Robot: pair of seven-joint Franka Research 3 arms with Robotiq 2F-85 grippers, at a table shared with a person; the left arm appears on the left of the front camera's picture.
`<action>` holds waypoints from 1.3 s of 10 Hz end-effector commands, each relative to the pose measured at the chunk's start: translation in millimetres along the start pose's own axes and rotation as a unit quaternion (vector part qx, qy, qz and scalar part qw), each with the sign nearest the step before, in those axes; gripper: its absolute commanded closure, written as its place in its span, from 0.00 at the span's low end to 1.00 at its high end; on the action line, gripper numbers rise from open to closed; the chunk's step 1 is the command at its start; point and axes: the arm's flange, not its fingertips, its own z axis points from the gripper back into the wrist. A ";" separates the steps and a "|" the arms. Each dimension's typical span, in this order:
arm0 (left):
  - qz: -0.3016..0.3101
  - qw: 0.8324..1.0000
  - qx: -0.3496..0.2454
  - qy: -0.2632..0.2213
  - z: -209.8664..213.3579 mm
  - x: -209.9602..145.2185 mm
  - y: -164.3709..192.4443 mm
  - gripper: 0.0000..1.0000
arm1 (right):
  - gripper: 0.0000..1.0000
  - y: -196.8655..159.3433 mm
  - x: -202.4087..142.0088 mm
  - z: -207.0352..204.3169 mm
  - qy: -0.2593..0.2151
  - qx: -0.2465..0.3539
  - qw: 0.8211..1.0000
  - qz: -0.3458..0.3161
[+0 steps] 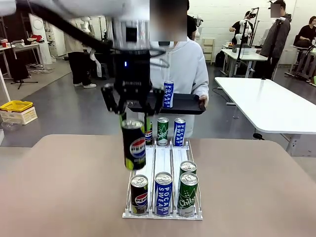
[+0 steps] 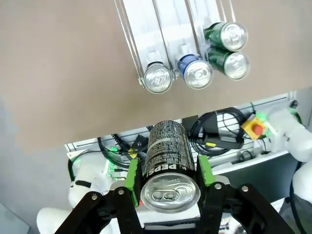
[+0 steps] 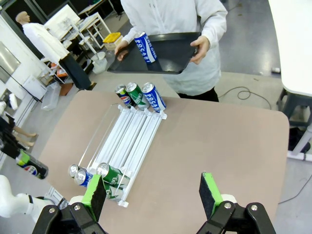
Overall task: Retrieve and hand over the desired beverage to the person.
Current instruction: Pick up another can of the same type that the person held from the Automatic Can Dispenser.
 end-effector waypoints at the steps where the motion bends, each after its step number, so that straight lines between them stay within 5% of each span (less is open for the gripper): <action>1: 0.008 1.000 -0.022 0.012 36.4 18.1 -2.4 0.98 | 0.00 -1.6 0.8 -2.6 -0.003 0.016 1.000 0.001; 6: 0.039 0.998 -0.035 -0.028 58.5 35.2 17.4 0.98 | 0.00 -1.6 0.8 -2.6 -0.003 0.016 1.000 0.001; 13: 0.026 0.999 -0.034 -0.013 57.7 32.9 17.6 0.98 | 0.00 -1.6 0.8 -2.6 -0.003 0.016 1.000 0.001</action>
